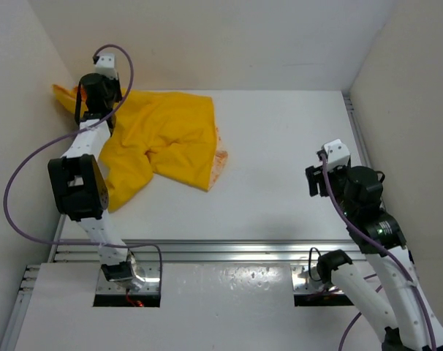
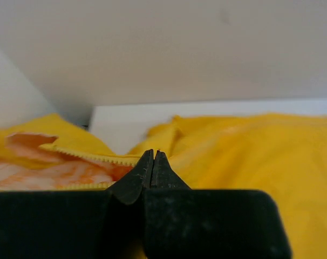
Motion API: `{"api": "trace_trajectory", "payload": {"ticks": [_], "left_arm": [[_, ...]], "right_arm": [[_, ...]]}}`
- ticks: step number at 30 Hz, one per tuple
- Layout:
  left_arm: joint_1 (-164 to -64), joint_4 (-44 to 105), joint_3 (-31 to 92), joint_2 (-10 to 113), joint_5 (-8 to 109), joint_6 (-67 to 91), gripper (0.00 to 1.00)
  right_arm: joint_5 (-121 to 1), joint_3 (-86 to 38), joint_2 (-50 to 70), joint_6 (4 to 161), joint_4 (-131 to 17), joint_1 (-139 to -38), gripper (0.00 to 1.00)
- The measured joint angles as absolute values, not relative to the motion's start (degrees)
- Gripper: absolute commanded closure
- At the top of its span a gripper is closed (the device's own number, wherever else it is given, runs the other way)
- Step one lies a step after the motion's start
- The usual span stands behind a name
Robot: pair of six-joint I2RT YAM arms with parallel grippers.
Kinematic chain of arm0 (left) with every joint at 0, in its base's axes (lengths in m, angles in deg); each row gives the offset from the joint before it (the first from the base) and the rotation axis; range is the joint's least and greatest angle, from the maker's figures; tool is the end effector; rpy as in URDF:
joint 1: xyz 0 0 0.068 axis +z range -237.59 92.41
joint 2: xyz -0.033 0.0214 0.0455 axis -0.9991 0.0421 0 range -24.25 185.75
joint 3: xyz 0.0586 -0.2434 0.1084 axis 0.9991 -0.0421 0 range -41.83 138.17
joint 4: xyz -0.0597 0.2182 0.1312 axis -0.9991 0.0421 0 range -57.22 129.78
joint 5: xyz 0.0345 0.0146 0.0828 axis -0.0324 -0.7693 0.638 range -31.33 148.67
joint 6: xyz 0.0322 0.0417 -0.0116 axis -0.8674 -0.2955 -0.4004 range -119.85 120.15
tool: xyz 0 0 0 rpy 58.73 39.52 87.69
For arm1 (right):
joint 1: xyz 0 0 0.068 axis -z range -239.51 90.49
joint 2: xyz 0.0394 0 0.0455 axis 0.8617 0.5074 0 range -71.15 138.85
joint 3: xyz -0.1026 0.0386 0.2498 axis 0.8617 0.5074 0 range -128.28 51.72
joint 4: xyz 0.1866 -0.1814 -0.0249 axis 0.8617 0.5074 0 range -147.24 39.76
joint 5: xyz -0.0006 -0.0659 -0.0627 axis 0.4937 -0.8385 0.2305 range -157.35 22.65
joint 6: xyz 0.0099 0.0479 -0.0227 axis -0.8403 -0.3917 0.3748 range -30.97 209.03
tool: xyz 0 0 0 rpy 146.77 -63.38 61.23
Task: Zip up the jacket
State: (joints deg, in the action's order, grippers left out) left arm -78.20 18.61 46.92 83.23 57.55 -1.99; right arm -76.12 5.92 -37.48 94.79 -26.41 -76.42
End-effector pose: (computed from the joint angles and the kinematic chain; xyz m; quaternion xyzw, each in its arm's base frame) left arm 0.4538 0.0744 0.3347 -0.0399 0.7336 0.0610 0.6756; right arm 0.1266 0.0327 0.3349 -0.1155 0.8032 -0.0054 0.5844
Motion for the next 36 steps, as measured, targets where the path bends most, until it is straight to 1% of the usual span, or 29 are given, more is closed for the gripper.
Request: {"api": "trace_trajectory", "payload": {"ticks": [1,3,5,7,9,10,11,13,14,16,17,21,25,30,36], "left_arm": [[-78.7,18.3,44.7,81.8,54.6,-1.7,1.00],[-80.0,19.5,40.1,78.0,48.1,-0.1,1.00],[-81.0,20.7,37.4,74.7,40.2,3.0,1.00],[-82.0,21.6,36.4,72.0,31.6,7.4,1.00],[-83.2,21.6,35.2,69.0,24.3,11.8,1.00],[-84.3,21.6,34.3,67.2,20.9,14.4,1.00],[-85.6,21.6,33.6,65.3,17.7,16.7,1.00],[-88.7,21.8,32.6,61.8,12.6,20.7,1.00],[-90.7,21.8,32.3,60.0,10.4,22.5,1.00],[-94.2,22.1,32.0,57.0,6.7,25.2,1.00],[-95.9,22.4,32.0,55.7,5.1,26.3,1.00],[-99.6,23.4,31.2,51.6,1.3,29.3,1.00],[-100.8,25.4,31.0,50.7,0.6,30.3,1.00],[-103.7,27.7,30.9,50.8,0.8,30.4,1.00],[-106.0,28.0,30.9,50.8,1.1,30.4,1.00]], "right_arm": [[-74.0,6.4,-37.1,95.0,-28.4,-76.4,0.27],[-69.4,7.7,-35.9,95.0,-33.1,-76.4,0.24],[-64.1,8.3,-33.7,95.1,-37.8,-76.4,0.25],[-58.7,8.3,-29.9,94.9,-42.8,-76.4,0.31],[-53.0,8.2,-25.8,94.1,-48.1,-76.0,0.31],[-50.1,8.1,-23.5,93.7,-50.8,-75.8,0.29],[-47.3,8.1,-20.9,92.6,-53.9,-75.8,0.23],[-42.6,8.1,-15.8,89.9,-60.4,-75.7,0.19],[-40.5,8.1,-13.1,88.0,-64.1,-75.7,0.14],[-37.2,8.0,-9.1,85.1,-70.0,-75.8,0.13],[-35.8,7.8,-7.0,83.2,-73.9,-75.9,0.10],[-31.6,5.3,-1.1,77.6,-85.4,-77.1,0.05],[-28.1,3.1,0.1,75.5,-92.6,-79.7,0.02],[-24.4,0.9,0.0,73.8,-94.9,-82.6,0.01],[-19.1,-1.0,0.8,70.6,-94.5,-83.3,0.01]]}}
